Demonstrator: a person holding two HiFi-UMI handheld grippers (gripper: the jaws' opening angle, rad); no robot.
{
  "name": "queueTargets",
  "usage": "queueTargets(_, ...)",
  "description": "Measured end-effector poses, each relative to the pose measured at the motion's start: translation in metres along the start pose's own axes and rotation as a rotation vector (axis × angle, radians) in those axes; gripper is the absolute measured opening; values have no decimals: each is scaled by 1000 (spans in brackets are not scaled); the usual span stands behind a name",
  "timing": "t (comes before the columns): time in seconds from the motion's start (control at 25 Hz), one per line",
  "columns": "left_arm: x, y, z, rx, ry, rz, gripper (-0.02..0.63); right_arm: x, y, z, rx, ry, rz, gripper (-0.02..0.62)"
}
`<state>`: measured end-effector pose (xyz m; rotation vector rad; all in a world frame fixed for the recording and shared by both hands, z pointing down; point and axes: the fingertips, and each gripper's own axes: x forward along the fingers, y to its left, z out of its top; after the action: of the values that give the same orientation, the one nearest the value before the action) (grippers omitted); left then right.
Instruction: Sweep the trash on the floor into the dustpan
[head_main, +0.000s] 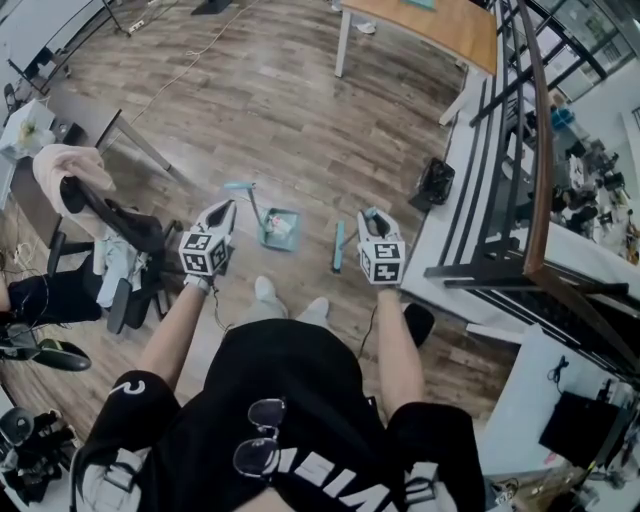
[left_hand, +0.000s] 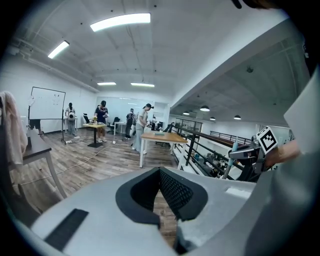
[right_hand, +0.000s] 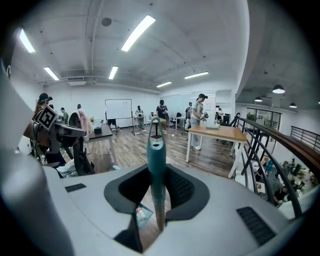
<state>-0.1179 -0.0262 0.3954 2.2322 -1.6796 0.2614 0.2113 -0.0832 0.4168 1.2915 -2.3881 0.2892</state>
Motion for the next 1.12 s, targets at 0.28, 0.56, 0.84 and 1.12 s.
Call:
queueTargets(0.28, -6, -5, 1, -7, -10, -5, -2, -7, 4, 1, -5, -7, -4, 86)
queueTargets(0.56, -8, -8, -2, -5, -14, -7, -2, -10, 4, -2, -14, -9, -4, 86)
queueTargets(0.84, -11, -9, -6, -11, -11, 2, -2, -14, 3, -7, -16, 6, 3, 86)
queueTargets(1.12, -13, -13, -7, -25, -12, -2, -2, -15, 0, -9, -18, 7, 4, 86)
